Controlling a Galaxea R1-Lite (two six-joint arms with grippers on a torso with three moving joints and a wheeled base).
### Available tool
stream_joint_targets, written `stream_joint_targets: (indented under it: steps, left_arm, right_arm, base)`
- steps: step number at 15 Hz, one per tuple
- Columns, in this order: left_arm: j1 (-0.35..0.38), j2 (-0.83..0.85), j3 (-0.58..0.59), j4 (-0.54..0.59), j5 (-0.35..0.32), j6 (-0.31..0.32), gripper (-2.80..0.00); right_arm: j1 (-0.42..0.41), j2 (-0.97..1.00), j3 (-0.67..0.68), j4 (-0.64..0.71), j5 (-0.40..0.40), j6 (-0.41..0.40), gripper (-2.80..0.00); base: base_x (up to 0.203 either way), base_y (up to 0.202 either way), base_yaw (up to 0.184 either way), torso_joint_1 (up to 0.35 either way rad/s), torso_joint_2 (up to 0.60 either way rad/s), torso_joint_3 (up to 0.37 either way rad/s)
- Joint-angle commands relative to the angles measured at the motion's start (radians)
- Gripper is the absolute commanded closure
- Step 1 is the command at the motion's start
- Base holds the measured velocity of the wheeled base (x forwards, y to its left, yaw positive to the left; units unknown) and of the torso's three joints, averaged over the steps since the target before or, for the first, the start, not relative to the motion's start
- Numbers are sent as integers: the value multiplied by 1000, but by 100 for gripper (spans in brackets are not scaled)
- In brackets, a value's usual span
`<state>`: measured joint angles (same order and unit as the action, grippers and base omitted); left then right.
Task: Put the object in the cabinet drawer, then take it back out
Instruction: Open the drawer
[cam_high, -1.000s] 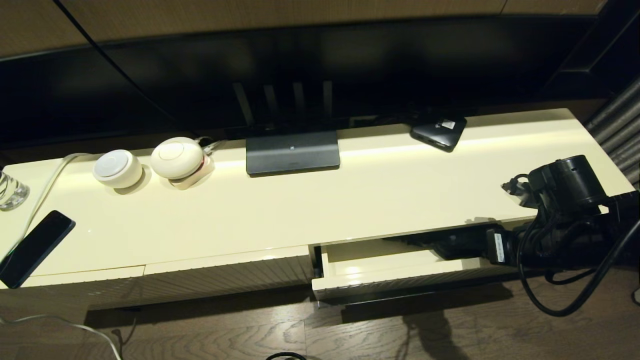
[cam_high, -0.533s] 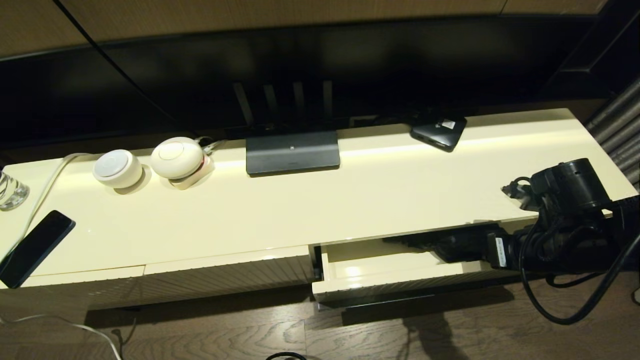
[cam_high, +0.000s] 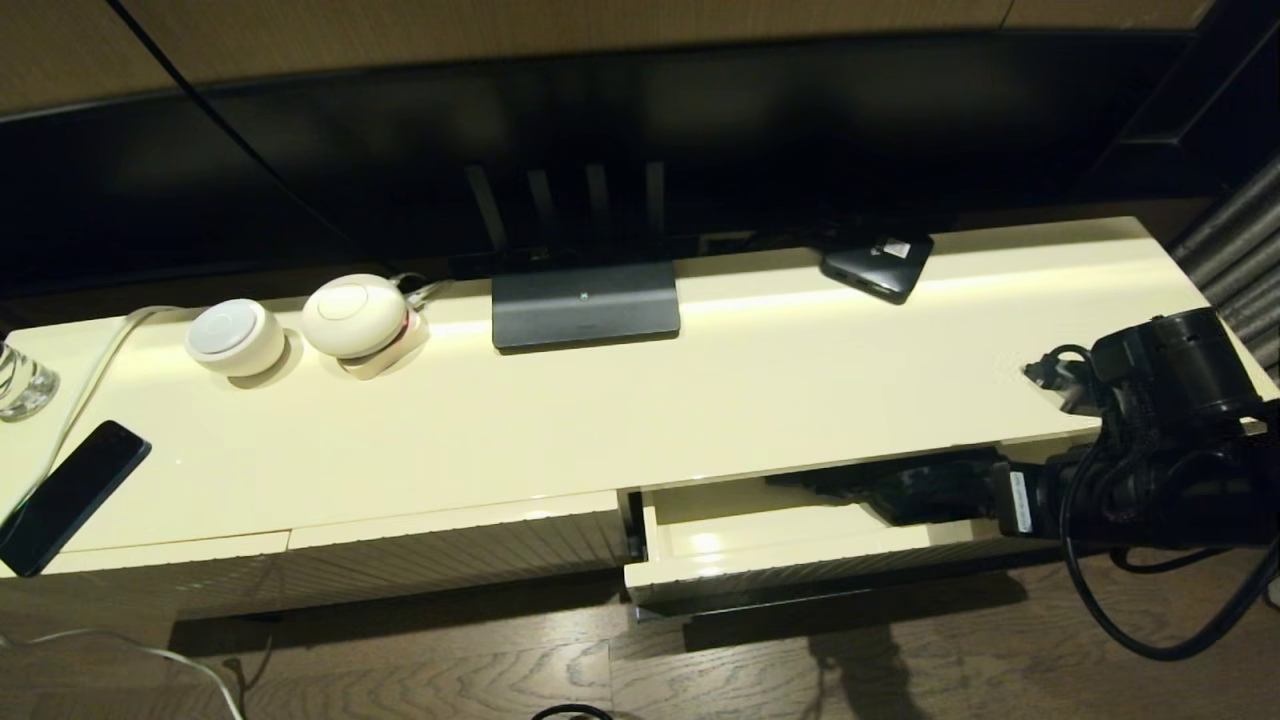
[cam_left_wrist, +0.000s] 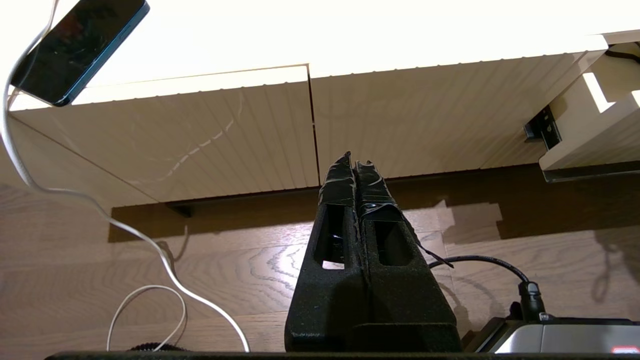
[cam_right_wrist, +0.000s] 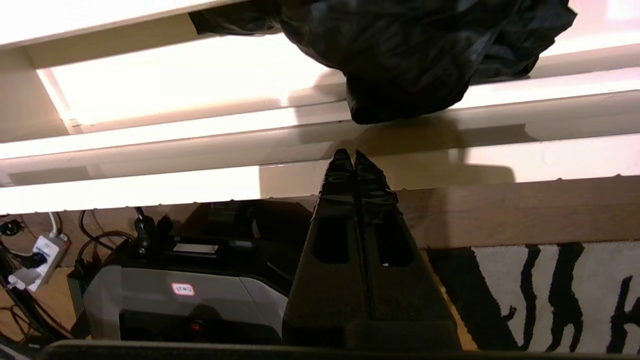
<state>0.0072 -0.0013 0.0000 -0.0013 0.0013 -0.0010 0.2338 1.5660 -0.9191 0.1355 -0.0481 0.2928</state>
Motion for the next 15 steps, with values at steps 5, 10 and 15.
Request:
stream_joint_targets:
  steps: [5,10,15]
  left_arm:
    - [0,1,3,0,0,-1,0]
    - [0,1,3,0,0,-1,0]
    - [0,1,3,0,0,-1,0]
  right_arm:
    - [-11,23,-7,-5,-4,2,0]
    - [-60,74,-14,-71,-9,-32,0]
    - [-60,92,-11,-91,-7,-37,0]
  base:
    - [0,0,0,0,0,0]
    - [0,0,0,0,0,0]
    - [0,0,0,0,0,0]
